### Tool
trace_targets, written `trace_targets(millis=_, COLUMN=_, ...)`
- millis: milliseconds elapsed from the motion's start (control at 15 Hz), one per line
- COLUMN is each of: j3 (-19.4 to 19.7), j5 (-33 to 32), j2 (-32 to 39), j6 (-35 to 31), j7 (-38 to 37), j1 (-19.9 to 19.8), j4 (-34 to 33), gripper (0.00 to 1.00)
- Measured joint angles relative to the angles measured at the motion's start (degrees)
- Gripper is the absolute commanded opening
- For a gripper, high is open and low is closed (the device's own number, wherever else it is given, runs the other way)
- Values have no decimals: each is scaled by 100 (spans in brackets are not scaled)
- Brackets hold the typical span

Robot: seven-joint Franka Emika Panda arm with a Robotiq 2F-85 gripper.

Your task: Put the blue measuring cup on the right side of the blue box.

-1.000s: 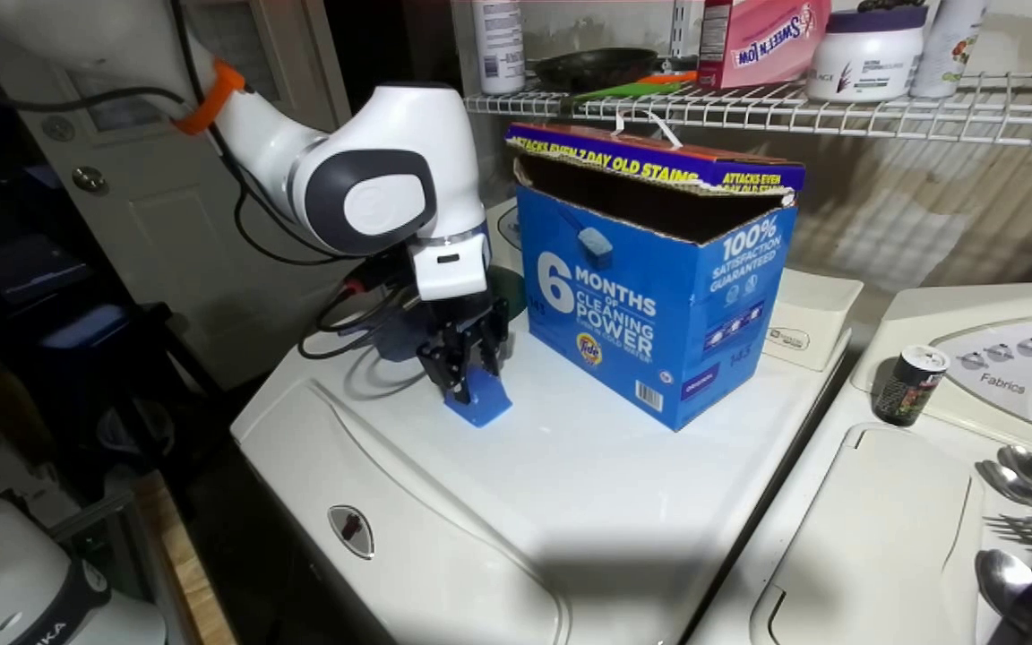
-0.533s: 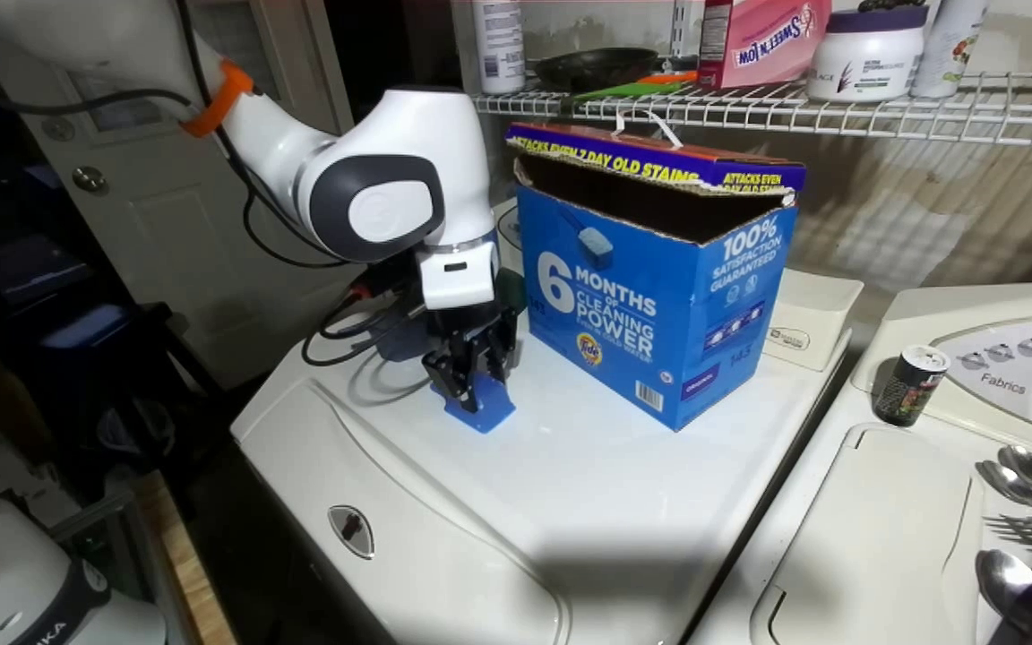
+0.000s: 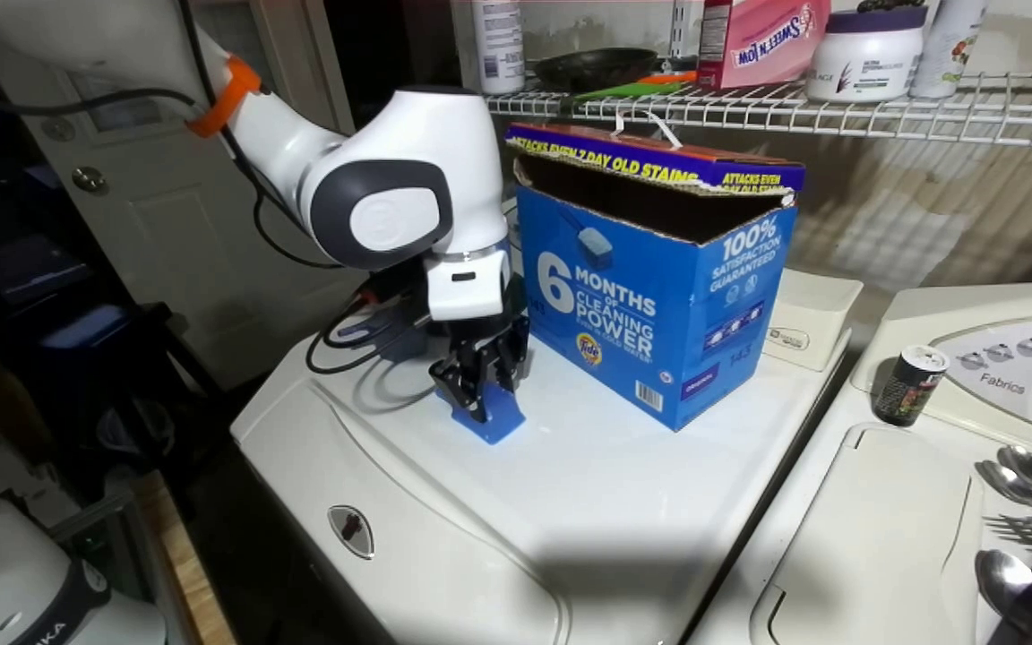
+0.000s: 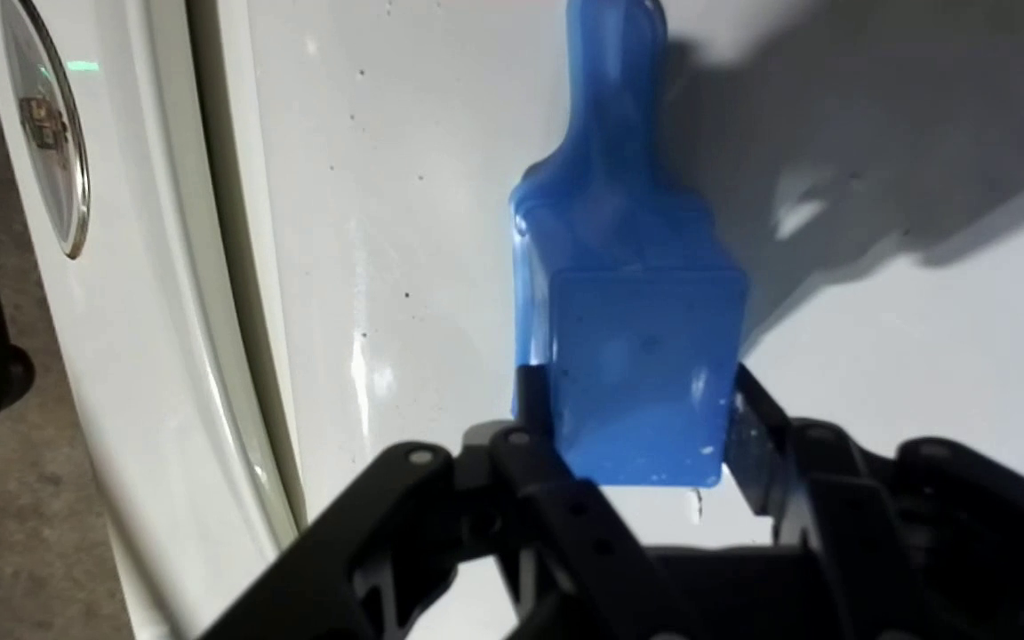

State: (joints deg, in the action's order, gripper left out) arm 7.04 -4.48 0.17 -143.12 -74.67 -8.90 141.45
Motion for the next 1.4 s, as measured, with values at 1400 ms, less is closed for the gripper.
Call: trace_targets(millis=1400, j3=919, j5=1463, j2=-480, j6=342, j7=1184, j1=-706, j4=99, gripper=24)
